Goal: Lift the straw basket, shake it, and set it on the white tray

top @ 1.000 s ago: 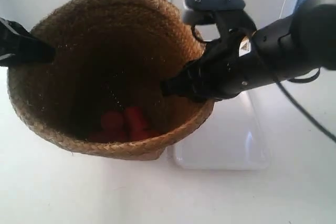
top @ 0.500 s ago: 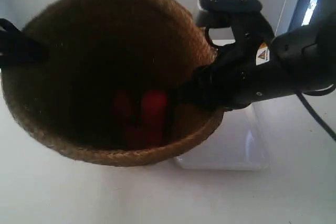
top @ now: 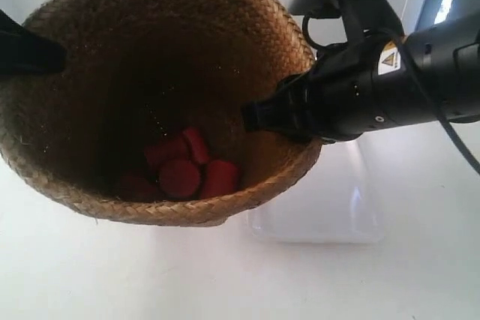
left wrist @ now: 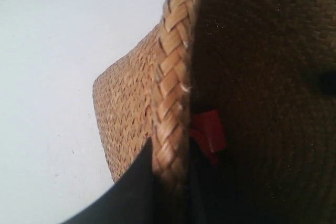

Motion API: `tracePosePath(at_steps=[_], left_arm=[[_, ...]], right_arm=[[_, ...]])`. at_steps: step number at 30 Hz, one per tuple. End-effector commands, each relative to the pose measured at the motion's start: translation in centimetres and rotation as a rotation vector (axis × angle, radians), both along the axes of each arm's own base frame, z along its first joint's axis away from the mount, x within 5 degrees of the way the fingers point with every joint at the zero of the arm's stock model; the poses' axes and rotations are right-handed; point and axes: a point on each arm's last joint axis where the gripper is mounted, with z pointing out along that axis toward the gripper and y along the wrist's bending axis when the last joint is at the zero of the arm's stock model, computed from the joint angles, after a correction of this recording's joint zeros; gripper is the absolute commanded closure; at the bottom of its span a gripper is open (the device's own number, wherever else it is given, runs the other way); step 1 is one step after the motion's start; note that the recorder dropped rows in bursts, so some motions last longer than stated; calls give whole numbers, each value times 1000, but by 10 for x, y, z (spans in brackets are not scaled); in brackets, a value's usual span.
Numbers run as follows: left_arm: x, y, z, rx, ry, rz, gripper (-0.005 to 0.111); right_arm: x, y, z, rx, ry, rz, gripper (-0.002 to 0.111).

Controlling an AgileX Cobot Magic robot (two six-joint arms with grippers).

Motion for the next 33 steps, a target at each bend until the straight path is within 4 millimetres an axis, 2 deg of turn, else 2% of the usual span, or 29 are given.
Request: tracePosePath(at_steps=[1, 7, 12, 21, 25, 28, 33], left_arm=[[-4, -1, 1, 44, 0, -53, 107], [10, -8, -8, -102, 135, -32, 107], [25, -9, -22, -92, 194, -26, 107], [38, -4, -41, 15, 259, -12, 107], [39, -5, -40, 8, 258, -13, 107], [40, -5, -34, -11, 246, 5, 107], [46, -9, -11, -137, 177, 37, 107]], right_arm=[[-1, -2, -3, -52, 6, 28, 108], [5, 2, -16, -81, 63, 32, 108], [13, 6, -31, -109, 117, 33, 108], [27, 3, -34, -140, 227, 0, 108], [36, -6, -23, -143, 246, -33, 108], [43, -14, -5, -149, 232, -55, 108], [53, -26, 33, -171, 180, -65, 108]])
